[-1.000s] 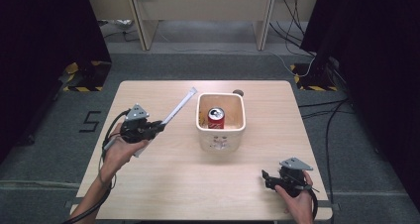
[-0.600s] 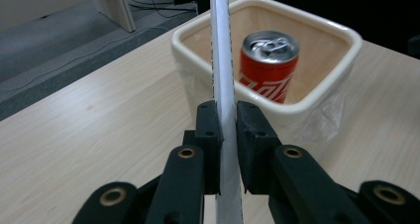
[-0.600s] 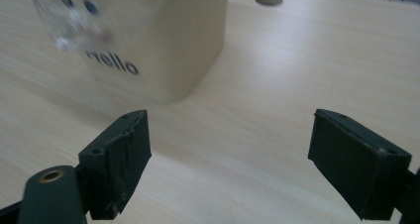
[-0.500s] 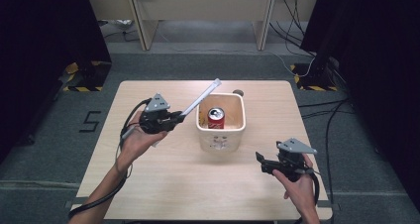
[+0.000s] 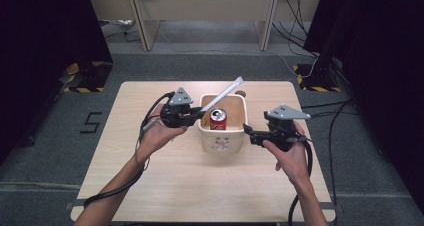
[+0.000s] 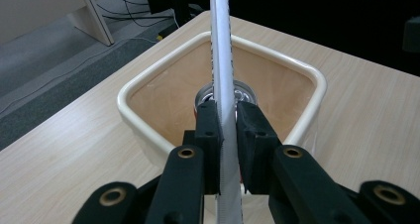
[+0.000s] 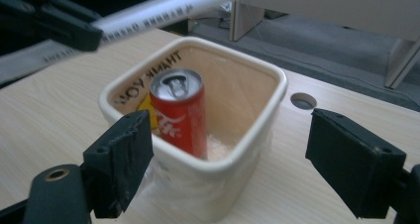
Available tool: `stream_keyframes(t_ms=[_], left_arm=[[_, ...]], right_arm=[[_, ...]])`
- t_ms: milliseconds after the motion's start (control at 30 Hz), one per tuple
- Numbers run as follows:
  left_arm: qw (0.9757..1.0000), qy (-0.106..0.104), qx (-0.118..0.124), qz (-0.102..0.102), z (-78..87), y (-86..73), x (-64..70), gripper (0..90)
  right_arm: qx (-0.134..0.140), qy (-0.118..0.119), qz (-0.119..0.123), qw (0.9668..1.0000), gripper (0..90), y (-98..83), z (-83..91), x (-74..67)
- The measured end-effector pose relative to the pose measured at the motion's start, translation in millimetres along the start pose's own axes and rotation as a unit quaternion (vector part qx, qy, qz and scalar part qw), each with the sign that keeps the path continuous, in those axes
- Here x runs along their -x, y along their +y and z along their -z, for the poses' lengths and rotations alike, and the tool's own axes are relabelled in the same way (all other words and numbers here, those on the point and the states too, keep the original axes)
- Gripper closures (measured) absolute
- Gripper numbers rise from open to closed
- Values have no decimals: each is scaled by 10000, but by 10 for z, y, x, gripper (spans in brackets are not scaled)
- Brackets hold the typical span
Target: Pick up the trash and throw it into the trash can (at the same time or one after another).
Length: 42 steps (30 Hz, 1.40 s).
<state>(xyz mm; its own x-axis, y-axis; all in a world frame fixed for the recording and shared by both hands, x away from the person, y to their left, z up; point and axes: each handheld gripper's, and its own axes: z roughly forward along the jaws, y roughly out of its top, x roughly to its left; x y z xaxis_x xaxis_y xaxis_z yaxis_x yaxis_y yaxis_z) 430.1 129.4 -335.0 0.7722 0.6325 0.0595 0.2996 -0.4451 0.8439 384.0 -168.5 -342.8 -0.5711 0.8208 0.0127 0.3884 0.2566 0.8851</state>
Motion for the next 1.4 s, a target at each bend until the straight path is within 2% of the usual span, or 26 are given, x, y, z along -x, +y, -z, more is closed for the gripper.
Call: stream_keyframes(t_ms=[100, 367, 467, 533, 667, 833, 933, 1000, 1100, 1233, 1400], left_arm=[[10000, -35, 47, 10, -34, 31, 16, 802], [9999, -99, 51, -64, -120, 106, 82, 802], [9998, -123, 94, -125, -140, 159, 125, 802], [9997, -146, 115, -158, -157, 189, 152, 802], [9996, -182, 115, -197, -192, 220, 194, 802], [9995, -187, 147, -227, -225, 241, 232, 802], [9994, -178, 158, -259, -236, 255, 247, 802], [9994, -135, 182, -265, -241, 264, 256, 801], [9994, -127, 227, -221, -247, 279, 246, 801], [9992, -117, 317, -209, -241, 327, 254, 801], [9991, -86, 331, -235, -235, 396, 242, 800]], right_arm=[[-52, 82, -76, 9999, 192, 85, -109, 3], [75, 402, -565, 9976, 252, 253, -379, 75], [133, 596, -808, 9949, 268, 310, -468, 97], [167, 651, -856, 9941, 279, 348, -513, 104], [353, 902, -1170, 9884, 306, 414, -540, 122], [286, 899, -1225, 9880, 323, 438, -598, 122], [307, 1039, -1348, 9849, 343, 439, -637, 122], [328, 1086, -1431, 9832, 387, 437, -658, 127], [453, 1273, -1681, 9765, 480, 435, -676, 154], [618, 1602, -2129, 9619, 561, 445, -709, 171], [825, 1835, -2389, 9500, 659, 460, -725, 179]])
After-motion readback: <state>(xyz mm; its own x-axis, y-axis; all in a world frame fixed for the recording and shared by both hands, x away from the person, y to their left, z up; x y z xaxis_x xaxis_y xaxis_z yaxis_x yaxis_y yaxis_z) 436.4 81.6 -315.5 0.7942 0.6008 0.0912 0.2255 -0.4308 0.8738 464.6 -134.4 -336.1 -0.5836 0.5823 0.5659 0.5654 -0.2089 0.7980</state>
